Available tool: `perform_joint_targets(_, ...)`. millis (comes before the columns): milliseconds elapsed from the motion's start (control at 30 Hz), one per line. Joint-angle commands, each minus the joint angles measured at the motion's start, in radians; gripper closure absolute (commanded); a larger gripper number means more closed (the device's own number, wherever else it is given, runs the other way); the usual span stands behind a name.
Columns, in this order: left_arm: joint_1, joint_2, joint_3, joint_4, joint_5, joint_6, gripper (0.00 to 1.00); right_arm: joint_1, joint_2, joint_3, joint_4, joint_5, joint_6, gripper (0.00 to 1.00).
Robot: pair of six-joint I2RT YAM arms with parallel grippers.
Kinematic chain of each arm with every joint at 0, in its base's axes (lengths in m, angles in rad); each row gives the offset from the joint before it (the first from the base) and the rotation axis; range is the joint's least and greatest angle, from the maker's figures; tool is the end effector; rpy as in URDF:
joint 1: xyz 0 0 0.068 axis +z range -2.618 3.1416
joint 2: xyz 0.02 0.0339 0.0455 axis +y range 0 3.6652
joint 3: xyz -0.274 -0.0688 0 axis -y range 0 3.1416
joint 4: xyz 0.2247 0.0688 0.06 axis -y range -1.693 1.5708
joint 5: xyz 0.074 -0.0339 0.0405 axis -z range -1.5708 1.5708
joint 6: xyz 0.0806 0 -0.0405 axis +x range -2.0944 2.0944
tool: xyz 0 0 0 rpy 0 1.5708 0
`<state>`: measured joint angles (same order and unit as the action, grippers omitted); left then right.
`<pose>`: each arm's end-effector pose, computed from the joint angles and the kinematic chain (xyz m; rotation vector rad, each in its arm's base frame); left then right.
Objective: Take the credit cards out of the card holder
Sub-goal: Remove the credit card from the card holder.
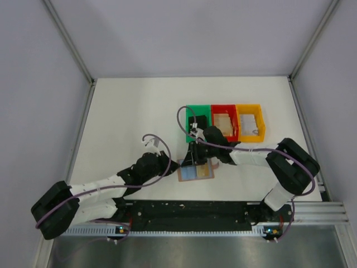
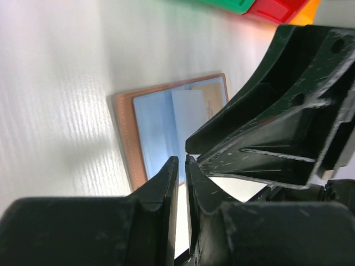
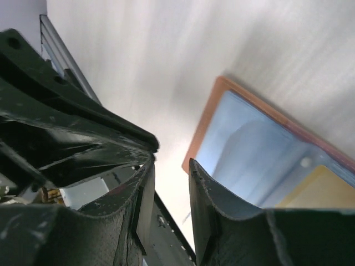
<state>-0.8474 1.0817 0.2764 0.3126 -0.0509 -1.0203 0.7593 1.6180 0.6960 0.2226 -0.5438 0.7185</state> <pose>0.1529 -0.1669 0.1619 -0.2286 2.2405 -1.0487 0.2077 0.2546 0.1524 -0.3796 2.5207 1.3136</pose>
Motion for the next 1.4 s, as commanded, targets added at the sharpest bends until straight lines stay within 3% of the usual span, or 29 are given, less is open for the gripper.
perform_joint_targets(0, -0.005, -0.083, -0.043, -0.024, -0.069, -0.024, 0.85, 0.029, -0.053, 0.129, -0.09, 0.005, -0.073, 0.69)
perform_joint_targets(200, -0.007, -0.161, -0.054, -0.056, -0.086, -0.018, 0.85, 0.015, -0.139, 0.208, -0.305, 0.172, -0.177, 0.69)
perform_joint_targets(367, -0.007, -0.129, 0.007, -0.056, -0.018, 0.025, 0.83, -0.052, -0.239, 0.129, -0.351, 0.203, -0.209, 0.69)
perform_joint_targets(667, -0.064, 0.148, 0.185, 0.056, 0.138, 0.017, 0.75, -0.164, -0.27, -0.085, -0.23, 0.145, -0.194, 0.71)
perform_joint_targets(1133, -0.078, 0.457, 0.297, 0.071, 0.114, -0.012, 0.66, -0.212, -0.211, -0.179, -0.123, 0.125, -0.197, 0.74)
perform_joint_targets(1367, -0.074, 0.518, 0.29, 0.102, 0.108, -0.038, 0.64, -0.213, -0.198, -0.191, -0.144, 0.11, -0.202, 0.74)
